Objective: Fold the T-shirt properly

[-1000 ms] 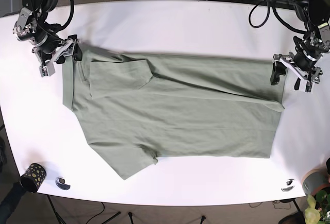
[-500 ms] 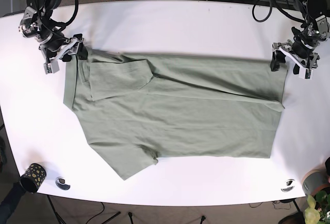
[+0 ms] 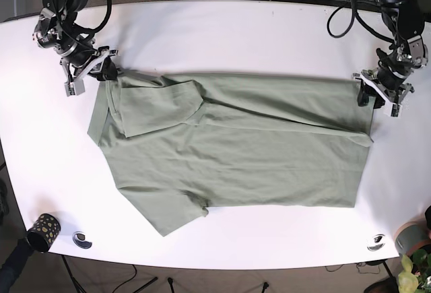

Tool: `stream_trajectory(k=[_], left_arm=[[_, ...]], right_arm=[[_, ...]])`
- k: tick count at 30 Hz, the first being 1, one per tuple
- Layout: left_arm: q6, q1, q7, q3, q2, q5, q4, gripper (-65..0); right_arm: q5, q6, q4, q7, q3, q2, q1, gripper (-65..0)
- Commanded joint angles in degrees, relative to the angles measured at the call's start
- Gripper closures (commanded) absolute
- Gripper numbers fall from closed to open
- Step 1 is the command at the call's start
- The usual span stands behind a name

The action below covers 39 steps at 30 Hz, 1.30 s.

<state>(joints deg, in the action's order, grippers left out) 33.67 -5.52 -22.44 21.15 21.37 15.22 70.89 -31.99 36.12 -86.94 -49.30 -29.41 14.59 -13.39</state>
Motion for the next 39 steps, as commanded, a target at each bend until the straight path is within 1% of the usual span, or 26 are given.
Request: stream_trajectory(k=[1,3,4,5,8,10,12,14,22,26,30,34,39], left_arm=[[0.5,-0.1,0.3,0.3,0.7,0.5,0.4,-10.0],[0.6,-0.1,0.3,0.3,0.7,0.5,0.6,-2.8],[0.6,-0.1,0.3,0.3,0.7,0.5,0.6,-0.7],[0.6,-0.2,0.3,0.3,0.9,0.5,0.6,0.0],[1.3,-0.4,0.3,0.4,1.0,0.5,0.6,0.0],[4.0,-0.7,0.1,1.0,1.0,0.5,0.6,0.0],[6.3,-2.0,-0.1,3.2,1.0,0.5,0.8,0.0],[6.3,-3.3,-0.3,6.0,0.9,0.3,2.3,0.0],[6.3,-11.9,-3.5,10.3,0.8,0.4,10.1,-0.3],[6.3,-16.3,-3.5,12.3,0.7,0.6,13.3,-0.3],[6.3,-19.9,-3.5,14.1,0.7,0.6,15.1,-0.3],[6.3,-21.9,-3.6,16.3,0.7,0.4,15.6,-0.4],[6.3,-23.6,-3.7,16.9,0.7,0.4,15.6,-0.8]], right_arm=[[0.1,0.32,-0.5,-0.8,-0.3,0.8,0.1,-4.3],[0.1,0.32,-0.5,-0.8,-0.3,1.8,0.0,-2.4],[0.1,0.32,-0.5,-0.8,-0.3,2.0,0.0,-1.9],[0.1,0.32,-0.5,-0.8,-0.3,2.1,-0.1,-1.7],[0.1,0.32,-0.6,-0.8,-0.3,2.4,-0.4,-1.6],[0.1,0.41,-0.9,-0.8,-0.3,2.4,-1.3,-1.6],[0.1,0.41,-2.3,-0.8,-0.3,2.5,-2.2,-1.6],[0.1,0.41,-4.3,-0.8,-0.4,2.5,-4.0,-1.6],[0.1,0.41,-10.6,-0.8,-0.5,2.5,-11.3,-1.6],[0.0,0.67,-13.5,-0.8,-3.6,2.2,-15.5,-1.6],[-0.1,0.85,-14.6,-0.8,-5.0,2.3,-18.9,-1.6],[-0.1,0.85,-16.1,-0.8,-5.1,2.4,-21.6,-1.7],[0.0,0.50,-16.1,-0.8,-5.1,2.0,-22.6,-2.1]])
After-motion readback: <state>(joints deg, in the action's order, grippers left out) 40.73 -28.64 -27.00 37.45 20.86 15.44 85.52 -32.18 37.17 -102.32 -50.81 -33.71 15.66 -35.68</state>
